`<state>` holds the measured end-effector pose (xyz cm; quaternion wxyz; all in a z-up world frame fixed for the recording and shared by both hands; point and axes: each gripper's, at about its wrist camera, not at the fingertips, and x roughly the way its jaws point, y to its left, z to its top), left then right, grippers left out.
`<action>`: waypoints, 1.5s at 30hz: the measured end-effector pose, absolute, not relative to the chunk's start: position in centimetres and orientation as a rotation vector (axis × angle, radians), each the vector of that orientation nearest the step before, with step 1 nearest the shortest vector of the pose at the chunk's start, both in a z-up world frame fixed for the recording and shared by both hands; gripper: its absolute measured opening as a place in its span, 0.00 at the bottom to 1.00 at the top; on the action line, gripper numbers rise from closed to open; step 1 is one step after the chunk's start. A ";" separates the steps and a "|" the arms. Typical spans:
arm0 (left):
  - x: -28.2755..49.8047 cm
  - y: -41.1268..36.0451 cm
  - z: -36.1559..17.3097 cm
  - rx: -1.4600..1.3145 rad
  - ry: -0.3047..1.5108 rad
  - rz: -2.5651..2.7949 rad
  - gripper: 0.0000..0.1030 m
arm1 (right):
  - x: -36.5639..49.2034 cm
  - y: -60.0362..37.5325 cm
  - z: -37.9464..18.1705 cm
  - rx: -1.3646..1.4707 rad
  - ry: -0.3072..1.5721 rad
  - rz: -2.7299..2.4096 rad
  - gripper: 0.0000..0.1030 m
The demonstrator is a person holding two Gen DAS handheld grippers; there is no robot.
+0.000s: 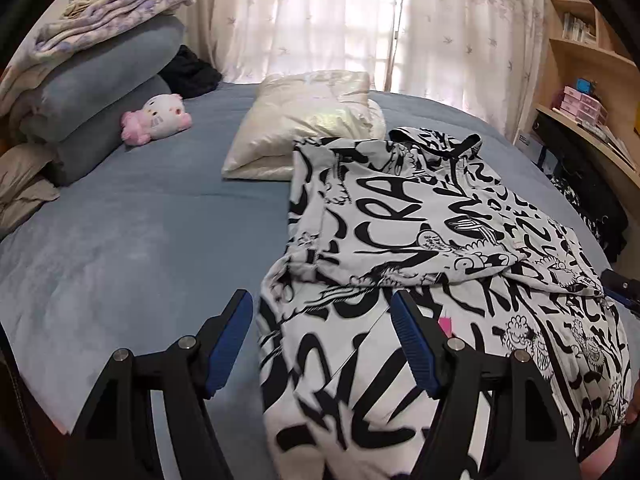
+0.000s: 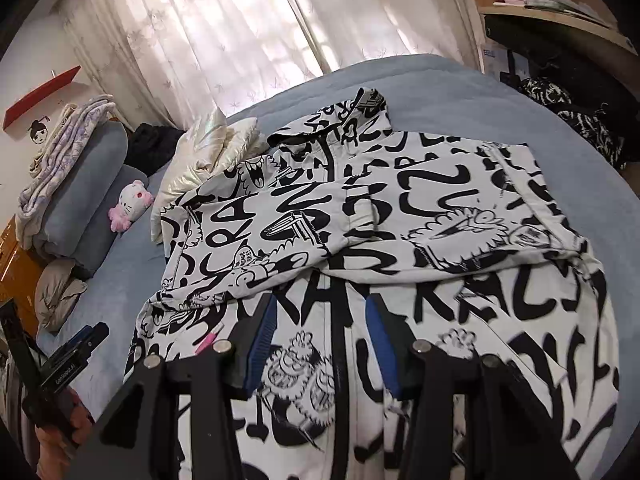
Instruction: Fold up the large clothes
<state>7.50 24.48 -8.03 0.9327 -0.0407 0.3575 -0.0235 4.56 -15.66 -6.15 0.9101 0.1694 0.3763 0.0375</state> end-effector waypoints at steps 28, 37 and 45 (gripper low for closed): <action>0.6 29.8 -13.5 -0.350 0.937 -0.160 0.83 | -6.4 -21.8 -6.9 0.282 0.797 0.061 0.67; 1.2 28.0 -14.6 -0.348 0.976 -0.187 0.83 | -9.0 -26.9 -8.9 0.297 0.862 -0.064 0.67; 3.2 24.2 -15.8 -0.274 1.025 -0.217 0.83 | -10.9 -31.1 -11.7 0.425 0.899 -0.073 0.67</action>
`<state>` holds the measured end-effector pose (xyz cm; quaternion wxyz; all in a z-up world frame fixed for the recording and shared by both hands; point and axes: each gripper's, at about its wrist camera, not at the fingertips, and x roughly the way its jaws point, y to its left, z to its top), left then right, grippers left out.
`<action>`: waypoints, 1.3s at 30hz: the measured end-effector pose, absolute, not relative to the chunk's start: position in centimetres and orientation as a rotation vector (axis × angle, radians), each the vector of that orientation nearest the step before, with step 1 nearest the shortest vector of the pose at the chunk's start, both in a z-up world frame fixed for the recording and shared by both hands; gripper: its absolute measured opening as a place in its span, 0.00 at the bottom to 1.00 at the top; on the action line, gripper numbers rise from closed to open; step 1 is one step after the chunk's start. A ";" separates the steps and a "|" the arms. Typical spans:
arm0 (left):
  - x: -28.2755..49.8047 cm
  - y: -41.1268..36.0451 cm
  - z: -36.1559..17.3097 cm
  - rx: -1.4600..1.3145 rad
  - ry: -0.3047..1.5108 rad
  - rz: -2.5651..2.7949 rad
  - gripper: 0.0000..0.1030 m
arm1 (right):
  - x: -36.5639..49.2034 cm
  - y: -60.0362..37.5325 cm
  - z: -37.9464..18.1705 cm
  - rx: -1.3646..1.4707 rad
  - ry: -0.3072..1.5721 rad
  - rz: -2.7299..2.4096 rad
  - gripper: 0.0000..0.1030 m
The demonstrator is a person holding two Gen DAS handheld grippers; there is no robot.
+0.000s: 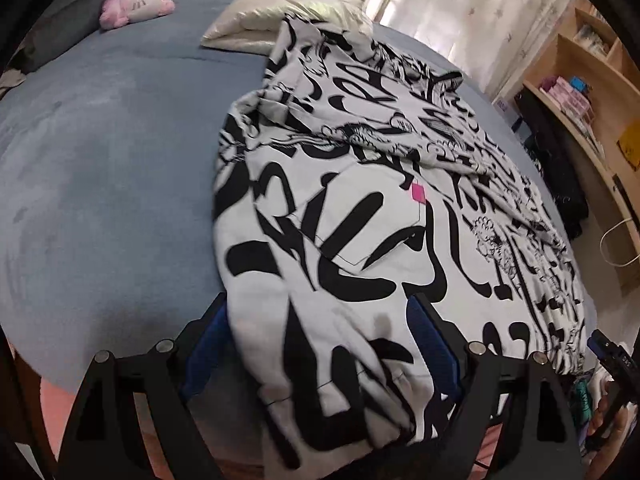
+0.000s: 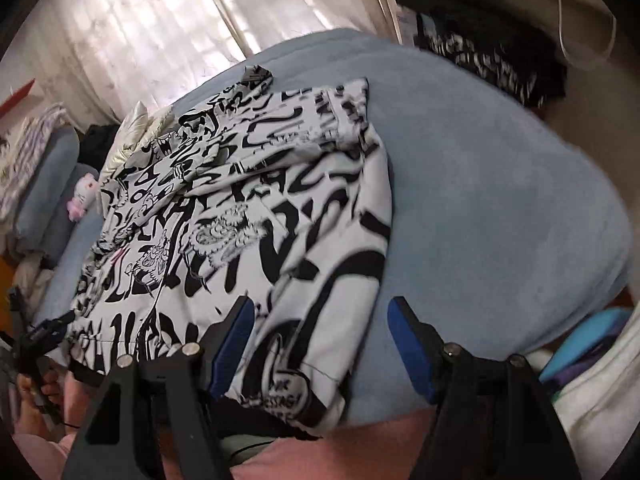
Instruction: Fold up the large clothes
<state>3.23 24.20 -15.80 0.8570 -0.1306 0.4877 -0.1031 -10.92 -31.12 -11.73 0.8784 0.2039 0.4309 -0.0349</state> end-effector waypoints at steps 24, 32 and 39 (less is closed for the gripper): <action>4.2 23.6 -17.9 -0.306 1.031 -0.290 0.65 | -9.4 -31.9 -16.8 0.666 0.875 0.229 0.28; 4.7 23.4 -17.5 -0.323 1.013 -0.165 0.09 | -8.8 -30.9 -16.4 0.586 0.886 0.188 0.14; 3.0 23.6 -15.1 -0.327 0.986 -0.096 0.03 | -9.9 -31.0 -12.9 0.569 0.804 0.123 0.08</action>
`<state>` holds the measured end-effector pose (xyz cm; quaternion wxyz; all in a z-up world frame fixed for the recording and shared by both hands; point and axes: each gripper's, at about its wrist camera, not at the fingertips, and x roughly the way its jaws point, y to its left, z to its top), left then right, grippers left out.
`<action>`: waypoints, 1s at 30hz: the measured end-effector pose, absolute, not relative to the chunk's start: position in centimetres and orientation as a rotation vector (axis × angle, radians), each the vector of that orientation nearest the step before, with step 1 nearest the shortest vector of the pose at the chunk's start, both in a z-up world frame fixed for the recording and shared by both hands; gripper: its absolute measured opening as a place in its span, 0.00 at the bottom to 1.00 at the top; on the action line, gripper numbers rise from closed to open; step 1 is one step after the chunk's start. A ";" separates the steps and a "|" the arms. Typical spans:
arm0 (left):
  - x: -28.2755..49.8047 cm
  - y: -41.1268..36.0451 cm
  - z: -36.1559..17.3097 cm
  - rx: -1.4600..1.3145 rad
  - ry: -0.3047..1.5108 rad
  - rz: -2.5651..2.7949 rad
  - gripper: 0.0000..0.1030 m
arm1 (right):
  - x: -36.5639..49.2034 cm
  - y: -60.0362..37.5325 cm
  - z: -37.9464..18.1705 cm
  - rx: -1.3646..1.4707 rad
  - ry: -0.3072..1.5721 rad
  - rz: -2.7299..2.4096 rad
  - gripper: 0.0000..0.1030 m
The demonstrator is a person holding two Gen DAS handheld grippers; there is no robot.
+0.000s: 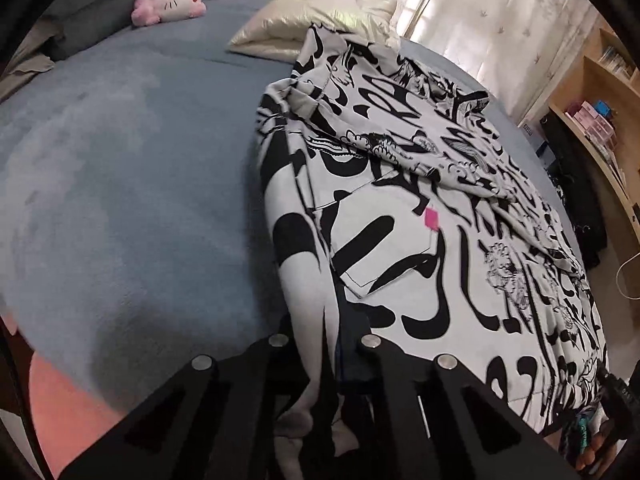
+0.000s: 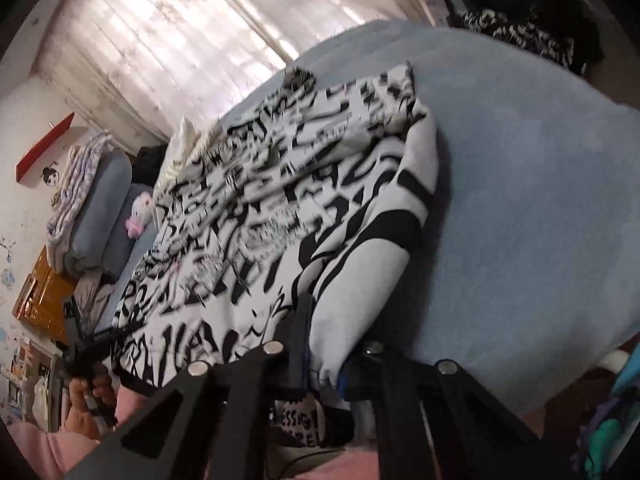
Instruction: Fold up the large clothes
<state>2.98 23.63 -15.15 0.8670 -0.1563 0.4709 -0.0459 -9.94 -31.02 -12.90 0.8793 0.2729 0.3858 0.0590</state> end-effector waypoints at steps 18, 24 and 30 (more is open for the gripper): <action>-0.4 26.7 -8.2 -0.392 1.021 -0.212 0.02 | -12.3 -33.3 -5.6 0.575 0.746 0.159 0.08; 4.6 26.8 -5.1 -0.503 0.970 -0.267 0.02 | -9.1 -35.3 -4.4 0.696 0.692 0.166 0.08; 10.0 26.0 -2.8 -0.557 0.925 -0.304 0.03 | -5.8 -36.3 -3.3 0.803 0.660 0.149 0.08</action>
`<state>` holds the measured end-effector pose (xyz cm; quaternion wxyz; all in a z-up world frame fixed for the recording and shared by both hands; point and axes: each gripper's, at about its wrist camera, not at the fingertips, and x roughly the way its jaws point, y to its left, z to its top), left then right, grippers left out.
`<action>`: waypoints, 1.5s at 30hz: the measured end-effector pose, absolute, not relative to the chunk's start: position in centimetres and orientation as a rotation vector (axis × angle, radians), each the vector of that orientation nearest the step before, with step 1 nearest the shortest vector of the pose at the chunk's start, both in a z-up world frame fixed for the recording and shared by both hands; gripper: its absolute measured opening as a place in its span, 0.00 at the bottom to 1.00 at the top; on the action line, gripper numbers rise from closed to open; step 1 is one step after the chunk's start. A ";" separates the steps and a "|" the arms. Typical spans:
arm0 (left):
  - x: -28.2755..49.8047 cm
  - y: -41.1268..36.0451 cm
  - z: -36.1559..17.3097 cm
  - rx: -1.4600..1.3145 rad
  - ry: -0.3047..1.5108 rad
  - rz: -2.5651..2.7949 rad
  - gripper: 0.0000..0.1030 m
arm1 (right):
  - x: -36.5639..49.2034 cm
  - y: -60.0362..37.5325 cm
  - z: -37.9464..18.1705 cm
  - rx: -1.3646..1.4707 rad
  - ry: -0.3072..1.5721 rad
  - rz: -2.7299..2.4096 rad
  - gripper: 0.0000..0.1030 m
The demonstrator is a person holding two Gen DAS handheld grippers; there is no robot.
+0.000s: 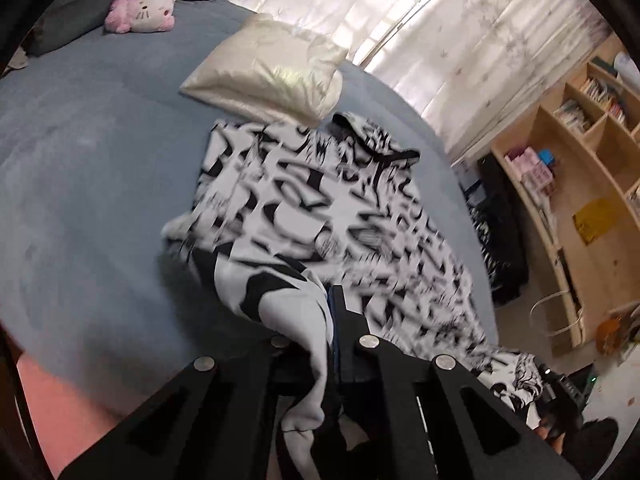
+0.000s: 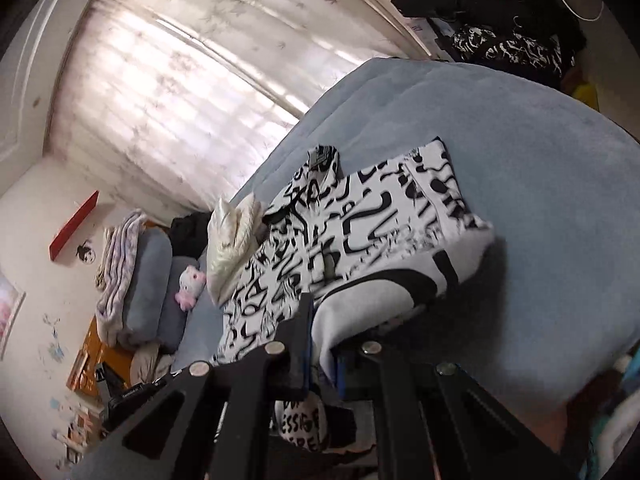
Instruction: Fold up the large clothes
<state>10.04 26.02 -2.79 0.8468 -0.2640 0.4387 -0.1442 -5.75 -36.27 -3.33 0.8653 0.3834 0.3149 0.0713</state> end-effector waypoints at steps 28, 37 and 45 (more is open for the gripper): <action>36.8 21.2 -8.8 -0.357 0.959 -0.180 0.71 | 20.8 -40.5 -8.8 0.643 0.841 -0.006 0.56; 39.6 17.8 -12.9 0.028 1.038 -0.210 0.71 | 23.0 -39.9 -14.2 0.495 1.014 0.051 0.57; 41.5 16.5 -15.7 0.099 1.067 -0.212 0.71 | 26.5 -37.5 -16.6 0.397 1.062 0.090 0.57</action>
